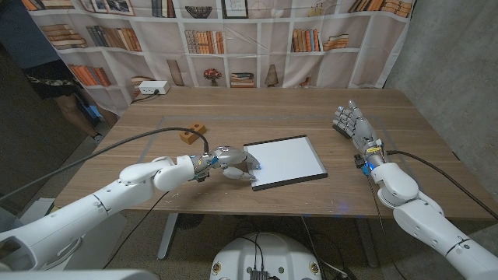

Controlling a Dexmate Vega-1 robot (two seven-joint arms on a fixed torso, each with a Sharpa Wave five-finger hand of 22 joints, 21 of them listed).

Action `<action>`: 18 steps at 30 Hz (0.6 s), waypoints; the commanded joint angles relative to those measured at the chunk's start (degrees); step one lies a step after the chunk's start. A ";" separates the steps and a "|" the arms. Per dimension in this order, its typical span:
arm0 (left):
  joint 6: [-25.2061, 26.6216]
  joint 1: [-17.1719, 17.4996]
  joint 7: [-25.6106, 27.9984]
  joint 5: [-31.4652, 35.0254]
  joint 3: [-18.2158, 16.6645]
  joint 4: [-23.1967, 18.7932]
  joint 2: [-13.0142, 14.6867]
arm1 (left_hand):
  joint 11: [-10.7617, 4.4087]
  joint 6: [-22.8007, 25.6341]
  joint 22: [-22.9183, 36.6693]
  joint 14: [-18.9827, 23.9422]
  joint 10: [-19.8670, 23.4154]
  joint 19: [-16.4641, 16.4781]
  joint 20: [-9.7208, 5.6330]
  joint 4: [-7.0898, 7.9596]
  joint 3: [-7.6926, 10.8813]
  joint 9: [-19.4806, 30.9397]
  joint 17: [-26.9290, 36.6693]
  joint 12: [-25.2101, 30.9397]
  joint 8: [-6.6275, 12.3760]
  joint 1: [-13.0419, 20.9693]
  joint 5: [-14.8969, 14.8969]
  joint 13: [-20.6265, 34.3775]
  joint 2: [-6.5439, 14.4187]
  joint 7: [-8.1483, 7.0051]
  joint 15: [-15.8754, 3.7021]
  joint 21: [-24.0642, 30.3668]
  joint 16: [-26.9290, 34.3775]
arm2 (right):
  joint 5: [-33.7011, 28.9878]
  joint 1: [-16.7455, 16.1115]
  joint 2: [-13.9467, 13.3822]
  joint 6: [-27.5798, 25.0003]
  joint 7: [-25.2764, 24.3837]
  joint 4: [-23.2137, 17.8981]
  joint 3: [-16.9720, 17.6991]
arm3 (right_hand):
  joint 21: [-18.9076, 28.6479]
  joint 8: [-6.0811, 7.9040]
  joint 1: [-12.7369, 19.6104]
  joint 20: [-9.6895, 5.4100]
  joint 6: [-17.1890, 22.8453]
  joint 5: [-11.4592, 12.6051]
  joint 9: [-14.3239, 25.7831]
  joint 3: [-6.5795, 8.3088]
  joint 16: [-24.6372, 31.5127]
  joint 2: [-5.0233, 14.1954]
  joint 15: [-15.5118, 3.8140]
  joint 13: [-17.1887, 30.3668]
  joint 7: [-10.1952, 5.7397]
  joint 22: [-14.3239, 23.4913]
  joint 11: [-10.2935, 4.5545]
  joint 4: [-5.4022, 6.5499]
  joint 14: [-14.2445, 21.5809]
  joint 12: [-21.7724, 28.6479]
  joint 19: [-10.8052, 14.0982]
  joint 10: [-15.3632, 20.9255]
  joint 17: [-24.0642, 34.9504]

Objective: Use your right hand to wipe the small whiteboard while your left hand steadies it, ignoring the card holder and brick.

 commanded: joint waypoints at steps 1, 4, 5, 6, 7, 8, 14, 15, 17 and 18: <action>0.13 -2.05 -1.70 0.52 2.00 2.53 -0.92 | -0.07 0.69 0.19 0.73 0.60 0.58 -2.24 -0.01 0.65 0.17 0.04 0.35 0.46 0.49 -0.38 0.27 0.13 0.12 -4.59 0.39 0.31 | -1.02 -4.42 -0.90 -1.07 -2.93 -3.31 2.25 | -0.12 -0.11 0.42 -0.85 0.13 0.17 0.34 0.20 -0.19 0.04 0.33 0.06 -0.14 0.22 -0.07 -0.38 0.41 0.08 0.32 0.46 0.27; 0.22 -2.72 -2.24 0.90 2.60 3.12 -1.26 | -0.11 0.74 0.19 0.82 0.59 0.55 -2.19 -0.04 0.72 0.17 0.04 0.28 0.42 0.55 -0.43 0.26 0.20 0.07 -4.60 0.35 0.28 | -1.98 -5.94 -0.78 -1.22 -4.57 -4.46 3.08 | -0.13 -0.14 0.46 -0.88 0.07 0.15 0.34 0.20 -0.17 0.07 0.31 0.06 -0.15 0.22 -0.03 -0.39 0.49 0.08 0.30 0.50 0.27; 0.35 -3.00 -2.60 1.18 2.84 3.20 -1.33 | -0.11 0.81 0.19 0.82 0.57 0.51 -2.15 -0.05 0.75 0.17 0.04 0.24 0.42 0.57 -0.45 0.26 0.23 0.08 -4.59 0.32 0.26 | -2.50 -6.52 -0.72 -1.17 -5.21 -4.85 3.40 | -0.13 -0.15 0.47 -0.88 0.06 0.14 0.34 0.20 -0.18 0.08 0.27 0.06 -0.22 0.22 -0.06 -0.40 0.47 0.08 0.31 0.52 0.27; 0.53 -3.25 -2.87 1.58 3.05 3.21 -1.38 | -0.13 0.79 0.19 0.81 0.50 0.48 -2.11 -0.07 0.79 0.17 0.04 0.18 0.37 0.60 -0.47 0.26 0.27 0.06 -4.57 0.30 0.23 | -2.95 -7.12 -0.57 -1.22 -5.98 -5.32 3.74 | -0.12 -0.14 0.48 -0.90 0.08 0.14 0.34 0.20 -0.16 0.08 0.21 0.07 -0.23 0.22 -0.13 -0.40 0.53 0.07 0.32 0.50 0.27; 0.71 -3.49 -3.07 2.08 3.27 3.21 -1.43 | -0.17 0.72 0.19 0.81 0.49 0.39 -2.04 -0.08 0.82 0.16 0.04 0.14 0.32 0.63 -0.49 0.26 0.29 -0.01 -4.54 0.25 0.20 | -3.60 -7.72 -0.50 -1.09 -6.61 -5.68 4.07 | -0.12 -0.11 0.51 -0.93 0.17 0.13 0.34 0.20 -0.15 0.09 0.15 0.07 -0.26 0.22 -0.17 -0.41 0.55 0.08 0.33 0.54 0.27; 0.93 -3.71 -3.23 2.52 3.47 3.21 -1.50 | -0.23 0.70 0.19 0.76 0.47 0.28 -2.01 -0.09 0.85 0.16 0.04 0.11 0.28 0.65 -0.51 0.26 0.31 0.04 -4.50 0.20 0.16 | -3.80 -8.34 -0.30 -1.36 -7.35 -6.27 4.46 | -0.11 -0.10 0.56 -0.94 0.21 0.12 0.35 0.21 -0.15 0.12 0.09 0.07 -0.27 0.22 -0.43 -0.43 0.58 0.09 0.36 0.59 0.27; 1.40 -5.22 -4.02 4.34 4.81 3.98 -2.28 | -0.31 0.18 0.20 0.79 0.17 0.11 -1.81 -0.12 1.02 0.15 0.04 -0.18 -0.10 0.74 -0.65 0.26 0.48 -0.17 -4.50 0.07 0.03 | -5.52 -11.04 0.31 -1.55 -9.22 -7.97 6.14 | -0.02 0.04 0.81 -1.04 0.65 0.10 0.35 0.25 -0.09 0.19 -0.30 0.09 -0.36 0.22 -0.62 -0.54 0.86 0.15 0.65 0.87 0.25; 1.27 -5.48 -4.07 4.46 5.03 4.20 -2.41 | -0.34 0.19 0.20 0.80 0.18 0.02 -1.77 -0.13 1.05 0.15 0.04 -0.21 -0.13 0.75 -0.67 0.26 0.51 -0.21 -4.52 0.03 0.02 | -5.79 -11.37 0.29 -1.37 -9.13 -8.01 6.34 | -0.02 0.04 0.82 -1.04 0.65 0.09 0.36 0.25 -0.08 0.19 -0.32 0.09 -0.38 0.22 -0.67 -0.55 0.87 0.15 0.65 0.89 0.25; 0.95 -6.01 -4.26 4.55 5.44 4.68 -2.69 | -0.37 0.13 0.20 0.82 0.20 -0.02 -1.76 -0.13 1.07 0.15 0.05 -0.22 -0.18 0.76 -0.70 0.26 0.54 -0.28 -4.54 0.00 0.00 | -5.70 -11.91 0.66 -1.81 -9.43 -8.42 6.70 | -0.01 0.04 0.88 -1.07 0.71 0.08 0.36 0.25 -0.08 0.21 -0.35 0.09 -0.34 0.22 -0.66 -0.57 0.92 0.20 0.69 1.03 0.25; 0.87 -6.25 -4.36 4.65 5.64 4.89 -2.83 | -0.39 0.14 0.20 0.85 0.21 -0.02 -1.75 -0.13 1.08 0.15 0.05 -0.23 -0.18 0.76 -0.70 0.26 0.54 -0.33 -4.54 0.00 0.00 | -5.70 -12.12 0.79 -1.92 -9.45 -8.53 6.83 | 0.00 0.04 0.90 -1.07 0.71 0.08 0.36 0.26 -0.08 0.21 -0.35 0.09 -0.40 0.22 -0.71 -0.58 0.92 0.18 0.71 1.00 0.24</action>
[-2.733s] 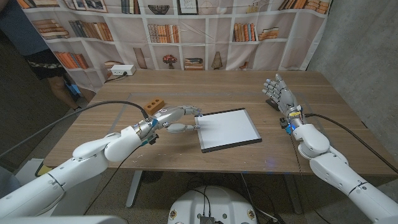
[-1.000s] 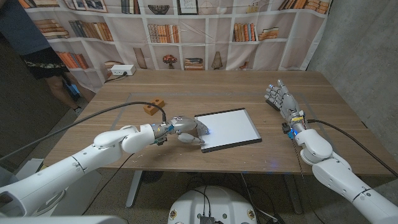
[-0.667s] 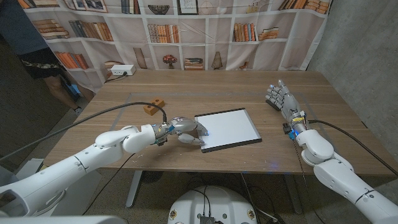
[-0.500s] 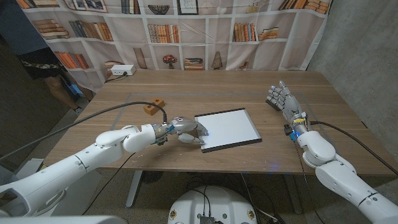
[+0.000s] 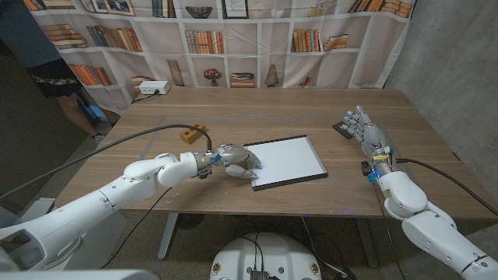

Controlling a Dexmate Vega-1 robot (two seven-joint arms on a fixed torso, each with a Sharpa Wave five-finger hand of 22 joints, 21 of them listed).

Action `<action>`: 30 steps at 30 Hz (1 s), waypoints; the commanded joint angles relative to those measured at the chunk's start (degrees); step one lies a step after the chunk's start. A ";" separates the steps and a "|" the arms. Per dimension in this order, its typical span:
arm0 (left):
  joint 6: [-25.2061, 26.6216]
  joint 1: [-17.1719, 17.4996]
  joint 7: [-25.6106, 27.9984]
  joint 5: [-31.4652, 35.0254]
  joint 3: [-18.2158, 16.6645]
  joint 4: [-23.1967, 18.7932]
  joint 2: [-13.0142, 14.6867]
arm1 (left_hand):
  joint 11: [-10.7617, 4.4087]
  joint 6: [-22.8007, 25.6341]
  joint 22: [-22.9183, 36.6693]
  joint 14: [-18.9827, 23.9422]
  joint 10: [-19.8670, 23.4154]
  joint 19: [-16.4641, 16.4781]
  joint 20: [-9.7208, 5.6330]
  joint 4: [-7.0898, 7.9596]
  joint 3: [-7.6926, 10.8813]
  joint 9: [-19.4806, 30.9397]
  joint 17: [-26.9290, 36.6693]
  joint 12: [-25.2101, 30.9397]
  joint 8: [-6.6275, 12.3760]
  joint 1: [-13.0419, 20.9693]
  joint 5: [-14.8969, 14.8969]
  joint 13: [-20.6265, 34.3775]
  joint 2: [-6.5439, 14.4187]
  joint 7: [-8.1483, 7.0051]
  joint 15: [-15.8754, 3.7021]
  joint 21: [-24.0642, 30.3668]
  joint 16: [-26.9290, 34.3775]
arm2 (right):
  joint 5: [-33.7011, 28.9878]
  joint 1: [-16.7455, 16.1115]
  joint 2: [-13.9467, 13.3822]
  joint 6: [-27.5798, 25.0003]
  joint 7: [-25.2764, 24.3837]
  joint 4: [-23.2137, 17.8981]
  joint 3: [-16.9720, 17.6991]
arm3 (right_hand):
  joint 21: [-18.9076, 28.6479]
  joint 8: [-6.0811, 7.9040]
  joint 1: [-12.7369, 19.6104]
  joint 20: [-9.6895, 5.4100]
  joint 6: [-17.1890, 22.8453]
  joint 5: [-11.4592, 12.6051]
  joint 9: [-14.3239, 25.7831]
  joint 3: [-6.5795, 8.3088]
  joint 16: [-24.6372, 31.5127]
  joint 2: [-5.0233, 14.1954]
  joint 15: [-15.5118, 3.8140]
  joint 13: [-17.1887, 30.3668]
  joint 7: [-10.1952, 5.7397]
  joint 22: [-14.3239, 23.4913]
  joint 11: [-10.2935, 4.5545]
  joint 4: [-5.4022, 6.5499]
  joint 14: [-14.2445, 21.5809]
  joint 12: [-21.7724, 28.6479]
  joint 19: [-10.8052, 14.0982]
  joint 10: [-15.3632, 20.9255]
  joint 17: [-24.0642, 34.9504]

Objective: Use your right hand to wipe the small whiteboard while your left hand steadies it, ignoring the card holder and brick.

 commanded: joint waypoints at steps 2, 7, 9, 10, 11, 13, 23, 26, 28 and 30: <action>0.30 -3.17 -1.96 2.74 3.02 2.60 -1.64 | -0.31 0.05 0.02 0.61 0.28 -0.19 -1.62 0.11 0.41 0.08 0.16 -0.07 -0.05 0.16 -0.34 0.25 -0.03 -0.24 -4.26 -0.34 -0.01 | -2.85 -5.02 1.08 -0.55 -3.05 -3.02 2.92 | 0.00 0.04 0.64 -0.89 0.43 0.08 0.07 0.01 -0.06 -0.08 0.06 0.10 -0.09 0.22 -0.27 -0.35 0.55 0.19 0.54 0.64 0.24; 0.50 -3.85 -2.20 3.75 3.85 3.14 -1.89 | -0.26 0.22 0.02 0.78 0.39 -0.20 -1.85 0.10 0.53 0.08 0.16 -0.14 -0.09 0.20 -0.42 0.25 0.09 -0.20 -4.28 -0.38 -0.02 | -3.78 -6.78 1.53 -1.53 -4.00 -4.19 3.74 | 0.00 0.04 0.74 -0.90 0.46 0.07 0.07 0.03 -0.08 -0.06 0.05 0.10 -0.09 0.22 -0.30 -0.39 0.55 0.14 0.58 0.57 0.24; 0.61 -3.96 -2.15 4.15 4.05 3.13 -1.84 | -0.27 0.31 0.01 0.90 0.45 -0.16 -2.11 0.09 0.59 0.08 0.16 -0.16 -0.11 0.23 -0.46 0.25 0.14 -0.27 -4.37 -0.38 -0.02 | -4.84 -7.34 2.01 -1.83 -4.97 -4.55 3.83 | 0.02 0.06 0.81 -0.93 0.55 0.07 0.07 0.04 -0.09 -0.04 0.00 0.11 -0.17 0.22 -0.45 -0.42 0.57 0.15 0.64 0.61 0.23; 0.72 -3.95 -2.27 3.99 4.08 3.12 -1.83 | -0.26 0.37 0.01 1.07 0.57 -0.14 -2.21 0.08 0.62 0.08 0.16 -0.14 -0.12 0.25 -0.49 0.25 0.17 -0.23 -4.50 -0.39 0.02 | -5.90 -7.63 2.22 -2.08 -5.77 -4.79 3.84 | 0.03 0.09 0.87 -0.98 0.64 0.07 0.07 0.05 -0.09 -0.02 0.00 0.11 -0.22 0.22 -0.58 -0.45 0.61 0.15 0.69 0.63 0.23; 0.95 -3.85 -2.36 3.74 4.05 3.04 -1.83 | -0.30 0.41 0.01 1.11 0.61 -0.14 -2.28 0.08 0.65 0.08 0.16 -0.15 -0.13 0.26 -0.51 0.25 0.20 -0.22 -4.52 -0.40 0.02 | -7.96 -8.34 2.45 -3.24 -7.70 -5.63 3.94 | 0.08 0.15 0.97 -1.09 0.84 0.07 0.08 0.08 -0.03 0.01 -0.21 0.11 -0.29 0.22 -0.67 -0.49 0.79 0.14 0.84 0.65 0.23; 1.15 -3.77 -2.42 3.48 4.04 2.94 -1.78 | -0.33 0.46 0.00 1.14 0.70 -0.20 -2.41 0.07 0.71 0.08 0.16 -0.16 -0.16 0.28 -0.54 0.25 0.26 -0.19 -4.50 -0.44 -0.01 | -9.12 -8.75 2.67 -4.15 -8.57 -6.19 4.14 | 0.12 0.22 1.17 -1.19 1.09 0.08 0.08 0.12 -0.01 0.07 -0.37 0.12 -0.45 0.22 -1.07 -0.57 0.95 0.17 0.99 0.78 0.22; 3.06 -1.96 -2.12 1.90 3.28 1.34 -0.83 | -0.42 0.60 -0.01 1.28 0.95 -0.25 -2.39 0.04 0.90 0.08 0.16 -0.23 -0.28 0.36 -0.68 0.25 0.42 -0.37 -4.50 -0.53 -0.09 | -17.17 -14.01 3.18 -14.29 -15.32 -13.02 6.73 | 0.12 0.28 1.63 -1.45 1.42 0.10 0.09 0.24 -0.06 0.19 -0.63 0.13 -0.65 0.22 -1.43 -0.77 1.03 0.14 1.15 0.85 0.20; 3.68 -1.59 -1.88 1.84 3.03 0.94 -0.63 | -0.42 0.69 -0.01 1.29 0.94 -0.24 -2.36 0.03 0.95 0.08 0.15 -0.28 -0.29 0.38 -0.72 0.25 0.45 -0.34 -4.47 -0.54 -0.12 | -19.48 -15.07 3.52 -16.87 -16.71 -14.57 7.11 | 0.11 0.34 1.91 -1.49 1.69 0.13 0.10 0.31 -0.07 0.24 -0.74 0.13 -0.79 0.21 -1.25 -0.89 1.11 0.17 1.18 1.00 0.19; 3.92 -1.52 -1.87 1.88 2.99 0.75 -0.57 | -0.45 0.74 -0.02 1.31 1.01 -0.24 -2.35 0.02 0.98 0.08 0.15 -0.29 -0.31 0.39 -0.75 0.25 0.47 -0.30 -4.44 -0.55 -0.14 | -21.04 -15.62 4.05 -18.24 -17.81 -15.51 7.21 | 0.10 0.42 2.13 -1.56 1.97 0.16 0.11 0.36 -0.09 0.28 -0.75 0.13 -0.92 0.21 -1.48 -0.98 1.12 0.18 1.21 1.08 0.18; 3.85 -1.51 -1.73 1.80 2.98 0.69 -0.55 | -0.41 0.80 -0.02 1.31 1.12 -0.29 -2.30 0.02 1.03 0.08 0.15 -0.30 -0.34 0.40 -0.79 0.26 0.50 -0.31 -4.45 -0.59 -0.18 | -22.56 -16.26 4.32 -19.34 -18.52 -16.35 7.43 | 0.09 0.43 2.27 -1.59 2.03 0.18 0.11 0.40 -0.09 0.30 -0.91 0.14 -0.93 0.21 -1.44 -1.05 1.17 0.18 1.22 1.09 0.17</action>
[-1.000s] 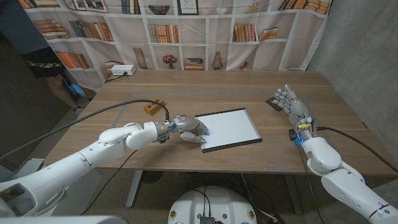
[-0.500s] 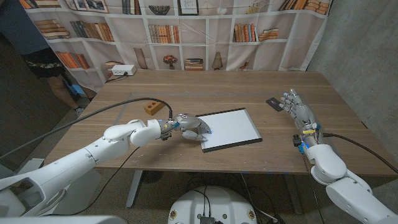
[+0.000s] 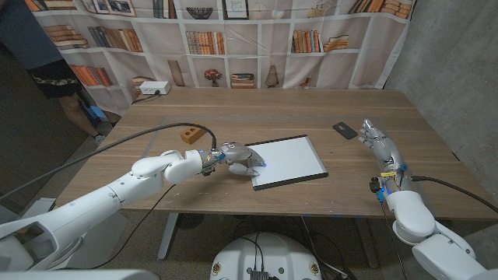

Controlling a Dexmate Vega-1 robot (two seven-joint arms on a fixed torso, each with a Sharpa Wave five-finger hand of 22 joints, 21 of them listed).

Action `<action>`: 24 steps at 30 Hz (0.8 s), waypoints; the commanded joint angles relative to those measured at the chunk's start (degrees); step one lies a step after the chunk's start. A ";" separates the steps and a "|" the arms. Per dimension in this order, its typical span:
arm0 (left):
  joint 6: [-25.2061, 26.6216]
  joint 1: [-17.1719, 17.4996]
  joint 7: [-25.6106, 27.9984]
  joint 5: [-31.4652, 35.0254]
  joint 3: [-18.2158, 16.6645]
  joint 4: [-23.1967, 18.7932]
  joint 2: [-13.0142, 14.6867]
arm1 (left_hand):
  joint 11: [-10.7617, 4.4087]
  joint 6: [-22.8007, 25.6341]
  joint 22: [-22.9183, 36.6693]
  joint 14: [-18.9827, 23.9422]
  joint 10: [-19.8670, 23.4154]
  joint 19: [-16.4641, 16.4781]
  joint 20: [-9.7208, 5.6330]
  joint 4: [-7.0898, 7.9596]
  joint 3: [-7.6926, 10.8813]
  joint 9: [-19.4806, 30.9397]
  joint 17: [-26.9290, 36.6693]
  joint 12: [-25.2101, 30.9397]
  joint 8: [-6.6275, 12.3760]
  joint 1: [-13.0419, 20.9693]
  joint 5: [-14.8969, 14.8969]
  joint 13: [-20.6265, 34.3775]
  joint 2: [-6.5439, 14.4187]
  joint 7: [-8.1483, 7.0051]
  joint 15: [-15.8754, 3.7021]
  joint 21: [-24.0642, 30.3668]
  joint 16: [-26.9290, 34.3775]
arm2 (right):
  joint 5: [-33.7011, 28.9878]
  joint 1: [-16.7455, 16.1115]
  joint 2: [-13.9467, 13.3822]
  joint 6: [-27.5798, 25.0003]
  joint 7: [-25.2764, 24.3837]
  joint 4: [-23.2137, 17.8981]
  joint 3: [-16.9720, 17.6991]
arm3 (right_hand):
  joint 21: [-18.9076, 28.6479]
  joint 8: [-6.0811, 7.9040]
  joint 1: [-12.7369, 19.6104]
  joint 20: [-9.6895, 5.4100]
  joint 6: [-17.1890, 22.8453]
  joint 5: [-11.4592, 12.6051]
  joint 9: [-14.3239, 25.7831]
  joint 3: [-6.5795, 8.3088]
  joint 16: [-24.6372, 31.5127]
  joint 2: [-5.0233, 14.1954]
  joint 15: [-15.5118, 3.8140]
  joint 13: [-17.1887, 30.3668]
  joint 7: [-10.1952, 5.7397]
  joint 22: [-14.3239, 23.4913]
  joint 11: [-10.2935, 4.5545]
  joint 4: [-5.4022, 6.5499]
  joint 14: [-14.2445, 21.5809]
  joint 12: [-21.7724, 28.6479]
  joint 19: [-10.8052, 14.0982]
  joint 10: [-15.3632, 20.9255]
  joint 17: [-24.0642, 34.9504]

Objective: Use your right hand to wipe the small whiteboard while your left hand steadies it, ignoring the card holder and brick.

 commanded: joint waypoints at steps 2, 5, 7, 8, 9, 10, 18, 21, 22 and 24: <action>1.47 0.98 -0.74 -0.90 -0.26 -1.19 0.67 | 0.65 1.45 0.14 0.70 1.08 0.03 -2.54 -0.07 0.52 0.23 0.22 0.36 0.18 0.13 -0.35 0.41 0.24 0.91 -4.33 0.08 -0.07 | -9.99 -5.06 1.72 -9.97 -6.67 -6.71 2.02 | 0.08 0.43 1.11 -1.71 0.73 0.20 0.13 0.19 -0.10 0.08 -0.26 0.14 -0.05 0.20 -0.58 -0.53 0.46 0.17 0.26 0.41 0.16; 1.31 0.80 -0.88 -0.92 -0.14 -1.14 0.58 | 0.57 1.48 0.14 0.68 1.12 0.07 -2.52 -0.08 0.56 0.23 0.22 0.33 0.14 0.14 -0.39 0.42 0.26 0.91 -4.37 0.07 -0.11 | -11.90 -6.00 2.22 -12.41 -7.53 -8.01 2.33 | 0.04 0.43 1.34 -1.73 0.81 0.24 0.13 0.25 -0.11 0.11 -0.33 0.15 -0.19 0.20 -0.88 -0.63 0.51 0.16 0.22 0.42 0.16; 1.26 0.63 -1.09 -0.95 -0.03 -1.05 0.46 | 0.53 1.48 0.14 0.70 1.09 0.07 -2.53 -0.08 0.59 0.23 0.22 0.29 0.11 0.14 -0.41 0.42 0.27 0.91 -4.40 0.06 -0.12 | -12.80 -6.71 2.46 -13.76 -7.71 -8.82 2.66 | 0.03 0.45 1.41 -1.77 0.88 0.26 0.13 0.27 -0.12 0.11 -0.36 0.15 -0.21 0.20 -0.88 -0.66 0.49 0.15 0.21 0.41 0.15; 1.22 0.55 -1.18 -0.95 0.02 -1.01 0.41 | 0.47 1.50 0.14 0.72 1.10 0.05 -2.47 -0.09 0.60 0.23 0.22 0.28 0.10 0.14 -0.42 0.42 0.27 0.93 -4.37 0.05 -0.12 | -13.22 -6.98 2.76 -14.83 -7.96 -9.36 2.75 | 0.02 0.45 1.47 -1.79 0.88 0.27 0.13 0.28 -0.12 0.12 -0.35 0.15 -0.23 0.20 -0.93 -0.69 0.50 0.14 0.18 0.39 0.15; 1.16 0.47 -1.25 -0.93 0.08 -0.96 0.38 | 0.56 1.52 0.14 0.71 1.04 0.03 -2.44 -0.09 0.62 0.23 0.22 0.23 0.09 0.15 -0.44 0.42 0.28 0.95 -4.26 0.03 -0.14 | -13.76 -7.28 2.95 -15.70 -8.19 -9.83 2.82 | 0.00 0.46 1.56 -1.78 0.95 0.29 0.14 0.31 -0.14 0.13 -0.44 0.15 -0.26 0.20 -1.00 -0.73 0.48 0.13 0.15 0.38 0.15; 1.13 0.42 -1.32 -0.91 0.13 -0.94 0.34 | 0.58 1.55 0.14 0.72 0.99 0.03 -2.44 -0.09 0.63 0.23 0.23 0.20 0.08 0.15 -0.45 0.42 0.28 0.93 -4.27 0.03 -0.15 | -14.30 -7.56 3.19 -16.64 -8.46 -10.34 2.85 | -0.05 0.45 1.64 -1.80 0.95 0.30 0.14 0.33 -0.15 0.14 -0.45 0.15 -0.23 0.20 -0.96 -0.76 0.48 0.12 0.05 0.38 0.15; 1.51 0.50 -1.40 -0.68 0.08 -1.43 0.43 | 0.53 1.51 0.13 0.78 1.01 -0.04 -2.28 -0.11 0.75 0.24 0.23 0.09 -0.07 0.17 -0.55 0.43 0.33 0.89 -4.26 -0.04 -0.20 | -19.45 -10.57 2.94 -24.50 -8.66 -14.73 3.53 | -0.13 0.42 2.17 -1.89 1.01 0.39 0.15 0.45 -0.27 0.17 -0.59 0.15 -0.40 0.18 -0.83 -0.99 0.27 0.10 -0.10 0.41 0.13; 1.60 0.69 -1.40 -0.68 -0.03 -1.87 0.62 | 0.58 1.55 0.13 0.73 1.15 -0.05 -2.28 -0.11 0.80 0.24 0.23 0.10 -0.10 0.17 -0.58 0.43 0.36 0.84 -4.23 -0.06 -0.25 | -19.91 -11.96 3.74 -24.48 -8.72 -15.22 4.17 | -0.01 0.38 2.52 -1.98 0.97 0.45 0.15 0.53 -0.25 0.17 -0.66 0.16 -0.46 0.17 -1.03 -1.15 0.38 0.08 0.26 0.43 0.12; 1.64 0.77 -1.40 -0.76 -0.09 -2.00 0.67 | 0.58 1.54 0.13 0.72 1.12 -0.07 -2.28 -0.11 0.81 0.24 0.23 0.08 -0.12 0.17 -0.59 0.43 0.36 0.86 -4.17 -0.07 -0.26 | -20.27 -12.44 3.74 -24.22 -8.66 -15.17 4.35 | 0.05 0.35 2.78 -2.10 0.95 0.49 0.16 0.59 -0.21 0.17 -0.83 0.16 -0.46 0.15 -1.21 -1.26 0.50 0.06 0.48 0.40 0.11; 1.73 0.93 -1.58 -1.25 -0.23 -2.14 0.70 | 0.55 1.57 0.13 0.77 1.16 -0.11 -2.29 -0.11 0.84 0.24 0.24 0.07 -0.14 0.17 -0.61 0.44 0.38 0.78 -4.26 -0.10 -0.25 | -20.74 -13.17 4.16 -23.43 -8.83 -14.88 4.58 | 0.21 0.29 3.20 -2.27 0.90 0.56 0.17 0.66 -0.09 0.13 -1.12 0.16 -0.53 0.13 -1.25 -1.43 0.92 0.04 1.00 0.43 0.09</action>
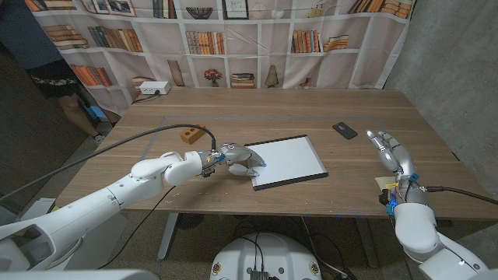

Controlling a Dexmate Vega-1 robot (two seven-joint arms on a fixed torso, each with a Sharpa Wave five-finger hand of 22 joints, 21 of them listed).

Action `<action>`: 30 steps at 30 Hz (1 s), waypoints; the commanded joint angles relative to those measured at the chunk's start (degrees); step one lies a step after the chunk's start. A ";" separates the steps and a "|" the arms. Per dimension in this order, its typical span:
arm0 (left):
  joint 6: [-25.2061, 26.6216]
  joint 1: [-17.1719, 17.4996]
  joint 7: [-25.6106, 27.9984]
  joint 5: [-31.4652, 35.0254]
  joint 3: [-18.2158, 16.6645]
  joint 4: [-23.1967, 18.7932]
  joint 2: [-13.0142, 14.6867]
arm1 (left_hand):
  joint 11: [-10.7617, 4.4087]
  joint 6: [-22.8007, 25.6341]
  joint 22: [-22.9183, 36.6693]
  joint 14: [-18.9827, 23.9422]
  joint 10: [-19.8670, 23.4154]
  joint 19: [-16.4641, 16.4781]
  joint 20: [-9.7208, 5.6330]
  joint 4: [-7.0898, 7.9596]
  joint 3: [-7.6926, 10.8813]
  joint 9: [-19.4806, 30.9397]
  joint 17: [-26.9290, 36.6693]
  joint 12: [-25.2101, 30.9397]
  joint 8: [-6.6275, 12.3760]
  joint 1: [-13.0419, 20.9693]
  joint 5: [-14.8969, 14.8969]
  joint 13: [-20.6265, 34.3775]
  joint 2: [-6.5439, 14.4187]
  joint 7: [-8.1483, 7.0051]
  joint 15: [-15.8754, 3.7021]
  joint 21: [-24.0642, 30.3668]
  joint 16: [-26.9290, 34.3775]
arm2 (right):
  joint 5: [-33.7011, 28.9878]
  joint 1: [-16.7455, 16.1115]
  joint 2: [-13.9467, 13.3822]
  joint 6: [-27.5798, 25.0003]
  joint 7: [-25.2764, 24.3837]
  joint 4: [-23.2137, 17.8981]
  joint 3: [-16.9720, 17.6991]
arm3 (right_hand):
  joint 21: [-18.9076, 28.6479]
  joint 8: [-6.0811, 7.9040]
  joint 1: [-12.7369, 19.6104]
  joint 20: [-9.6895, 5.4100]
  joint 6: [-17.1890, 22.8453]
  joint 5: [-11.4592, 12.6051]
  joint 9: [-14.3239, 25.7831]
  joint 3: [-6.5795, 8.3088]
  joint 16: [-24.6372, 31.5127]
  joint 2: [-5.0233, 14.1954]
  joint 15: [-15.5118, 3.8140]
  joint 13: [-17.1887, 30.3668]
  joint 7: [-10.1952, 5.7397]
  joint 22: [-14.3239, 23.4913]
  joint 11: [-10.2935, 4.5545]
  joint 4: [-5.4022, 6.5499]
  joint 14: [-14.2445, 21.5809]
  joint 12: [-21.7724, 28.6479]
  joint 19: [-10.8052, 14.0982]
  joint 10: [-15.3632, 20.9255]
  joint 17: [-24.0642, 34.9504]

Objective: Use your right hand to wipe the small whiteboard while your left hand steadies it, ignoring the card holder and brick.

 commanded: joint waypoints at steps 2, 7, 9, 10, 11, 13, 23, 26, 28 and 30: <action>0.60 0.55 -1.65 -0.63 -0.39 -1.41 0.42 | 0.93 1.77 0.06 0.66 1.36 0.02 -2.21 -0.04 0.29 0.24 0.15 -0.01 0.07 0.17 -0.17 0.50 0.39 0.95 -4.39 0.24 0.17 | -5.70 -5.23 1.76 -3.63 -1.18 -2.81 1.83 | 0.41 0.02 1.49 -2.70 0.47 0.49 0.19 0.18 0.25 -0.16 -1.35 0.16 -0.14 0.11 -0.81 -0.74 1.12 0.04 1.75 0.30 0.08; 1.30 0.90 -1.96 -0.52 -0.71 -2.42 0.73 | 0.91 1.94 0.06 0.74 1.51 0.02 -2.21 -0.04 0.37 0.24 0.16 -0.01 0.06 0.18 -0.22 0.50 0.43 0.91 -4.40 0.21 0.16 | -6.78 -6.79 1.40 1.22 -0.29 -0.78 3.38 | 0.74 -0.10 2.40 -4.11 0.43 0.66 0.23 0.22 0.41 -0.42 -2.63 0.17 -0.31 0.04 -2.16 -0.96 2.23 0.14 3.35 0.81 0.07; 1.55 0.98 -2.09 -0.42 -0.79 -2.84 0.76 | 0.95 1.94 0.06 0.74 1.53 0.02 -2.21 -0.04 0.39 0.24 0.16 -0.03 0.03 0.18 -0.24 0.50 0.44 0.96 -4.41 0.20 0.15 | -7.39 -7.40 1.31 2.60 0.12 -0.09 4.09 | 0.82 -0.20 2.60 -4.60 0.25 0.71 0.25 0.23 0.46 -0.46 -3.05 0.17 -0.49 0.03 -2.47 -0.97 2.58 0.08 3.80 0.74 0.08; 1.70 1.04 -2.13 -0.41 -0.83 -3.03 0.74 | 0.95 1.92 0.06 0.74 1.60 0.04 -2.24 -0.04 0.40 0.24 0.16 -0.01 0.02 0.18 -0.25 0.51 0.44 0.92 -4.43 0.21 0.14 | -7.75 -7.70 1.28 3.32 0.27 0.27 4.44 | 0.88 -0.21 2.69 -4.88 0.25 0.74 0.25 0.24 0.45 -0.47 -3.10 0.17 -0.55 0.02 -2.48 -0.98 2.65 0.09 4.08 0.80 0.08; 1.85 1.08 -2.19 -0.36 -0.84 -3.18 0.69 | 0.86 1.92 0.06 0.76 1.58 0.04 -2.24 -0.05 0.41 0.24 0.16 -0.03 0.00 0.18 -0.26 0.51 0.44 0.85 -4.42 0.21 0.14 | -8.10 -8.02 1.24 3.93 0.50 0.57 4.81 | 0.85 -0.21 2.81 -4.99 0.26 0.77 0.26 0.26 0.52 -0.46 -3.46 0.17 -0.64 0.01 -2.56 -0.98 2.94 0.08 4.16 0.82 0.08; 2.28 1.14 -2.46 -0.07 -0.79 -3.68 0.57 | 0.85 1.96 0.06 0.78 1.60 0.03 -2.21 -0.05 0.43 0.24 0.16 -0.04 0.00 0.18 -0.27 0.51 0.46 0.88 -4.42 0.19 0.14 | -8.48 -8.39 1.28 5.74 0.99 1.48 5.55 | 0.89 -0.18 3.01 -5.15 0.36 0.84 0.27 0.32 0.55 -0.41 -3.63 0.17 -0.79 -0.01 -2.97 -1.00 3.20 0.10 4.44 0.91 0.08; 4.67 2.63 -3.16 1.66 -0.79 -7.33 0.60 | 0.85 2.12 0.05 0.88 1.62 0.06 -2.25 -0.06 0.59 0.25 0.16 -0.14 -0.06 0.21 -0.35 0.52 0.55 0.92 -4.42 0.17 0.12 | -12.80 -11.04 -0.14 7.92 5.97 3.49 10.63 | 0.76 0.70 4.21 -5.82 3.60 1.34 0.31 0.37 0.79 -0.63 -5.65 0.01 -2.97 -0.01 -5.46 -0.96 6.03 1.05 5.90 4.51 0.04; 5.81 3.48 -3.38 2.19 -0.94 -8.70 0.83 | 0.88 2.14 0.05 0.90 1.72 0.13 -2.27 -0.06 0.63 0.25 0.16 -0.12 -0.09 0.22 -0.38 0.52 0.58 0.93 -4.45 0.18 0.11 | -16.33 -12.19 -0.03 7.89 5.68 3.82 11.82 | 0.69 0.64 4.59 -6.01 3.62 1.46 0.31 0.46 0.63 -0.63 -6.01 -0.01 -3.19 -0.02 -5.82 -1.07 5.96 0.83 5.93 4.14 0.02; 6.47 3.96 -3.37 2.54 -0.97 -9.39 0.80 | 0.85 2.14 0.05 0.95 1.73 0.12 -2.27 -0.06 0.67 0.25 0.17 -0.14 -0.13 0.22 -0.40 0.52 0.61 0.90 -4.52 0.17 0.11 | -18.02 -12.59 0.40 8.54 5.25 4.46 12.39 | 0.63 0.66 5.15 -6.39 3.85 1.66 0.31 0.58 0.58 -0.68 -6.47 -0.03 -3.64 -0.03 -6.51 -1.24 6.19 0.74 6.08 4.15 0.00; 7.05 4.37 -3.32 2.82 -0.98 -9.96 0.69 | 0.78 2.15 0.05 0.98 1.75 0.13 -2.27 -0.07 0.70 0.25 0.17 -0.16 -0.14 0.23 -0.41 0.53 0.62 0.89 -4.45 0.17 0.11 | -19.56 -13.17 0.70 9.77 4.81 5.16 13.14 | 0.58 0.84 5.59 -6.70 4.47 1.84 0.31 0.65 0.50 -0.80 -6.83 -0.06 -4.11 -0.03 -6.79 -1.37 6.31 0.71 6.19 4.29 -0.02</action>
